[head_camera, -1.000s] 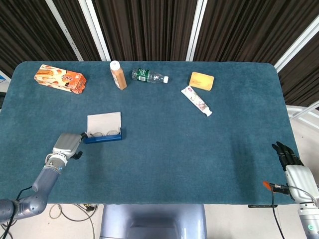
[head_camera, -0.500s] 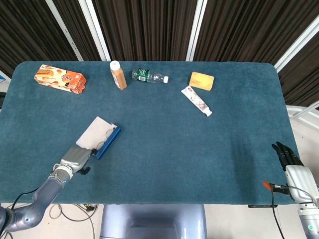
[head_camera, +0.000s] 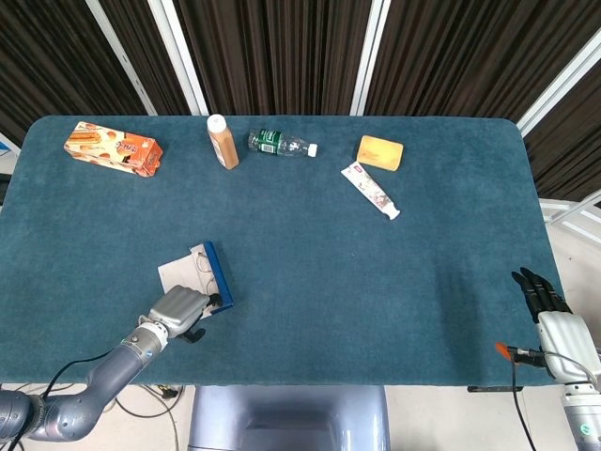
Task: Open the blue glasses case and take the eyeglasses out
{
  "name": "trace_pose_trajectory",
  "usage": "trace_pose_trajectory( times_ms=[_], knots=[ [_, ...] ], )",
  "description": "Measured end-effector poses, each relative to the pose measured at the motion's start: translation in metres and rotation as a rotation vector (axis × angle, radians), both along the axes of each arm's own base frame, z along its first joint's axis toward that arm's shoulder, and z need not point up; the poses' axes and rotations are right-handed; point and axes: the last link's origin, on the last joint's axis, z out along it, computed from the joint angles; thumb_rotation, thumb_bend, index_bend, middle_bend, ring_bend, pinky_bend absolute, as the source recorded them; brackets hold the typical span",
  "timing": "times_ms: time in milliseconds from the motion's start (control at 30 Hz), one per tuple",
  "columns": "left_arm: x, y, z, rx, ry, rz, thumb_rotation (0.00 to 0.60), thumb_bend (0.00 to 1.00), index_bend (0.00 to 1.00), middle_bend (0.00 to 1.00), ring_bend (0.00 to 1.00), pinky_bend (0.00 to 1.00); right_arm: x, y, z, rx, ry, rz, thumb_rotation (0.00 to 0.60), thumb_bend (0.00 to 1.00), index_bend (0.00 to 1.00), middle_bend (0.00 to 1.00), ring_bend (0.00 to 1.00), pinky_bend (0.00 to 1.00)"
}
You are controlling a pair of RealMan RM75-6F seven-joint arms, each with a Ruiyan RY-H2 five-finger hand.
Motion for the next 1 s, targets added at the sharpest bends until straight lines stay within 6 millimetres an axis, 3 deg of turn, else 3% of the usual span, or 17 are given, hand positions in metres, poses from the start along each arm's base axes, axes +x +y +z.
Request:
trace_pose_trajectory(
  times_ms=[167,433,600,1000],
  knots=[
    [0.004,0.008,0.005,0.064,-0.050,-0.017,0.600,0.35,0.24,0.84,0.75,0.87,0.000,0.000,-0.001,0.003,-0.002,0.001,0.600,0.16,0.00,0.00,0.00,0.19],
    [0.004,0.043,0.011,0.177,-0.083,-0.013,0.600,0.35,0.23,0.83,0.75,0.87,0.000,-0.001,-0.001,0.005,-0.003,-0.005,0.600,0.16,0.00,0.00,0.00,0.19],
    [-0.001,0.066,0.004,0.194,-0.036,0.009,0.600,0.35,0.21,0.83,0.75,0.87,0.000,-0.001,-0.001,0.003,-0.005,-0.008,0.600,0.16,0.00,0.00,0.00,0.19],
    [0.002,0.096,-0.015,0.202,0.057,0.019,0.600,0.33,0.17,0.84,0.75,0.88,-0.001,-0.001,-0.001,0.006,-0.003,-0.010,0.600,0.16,0.00,0.00,0.00,0.19]
  ],
)
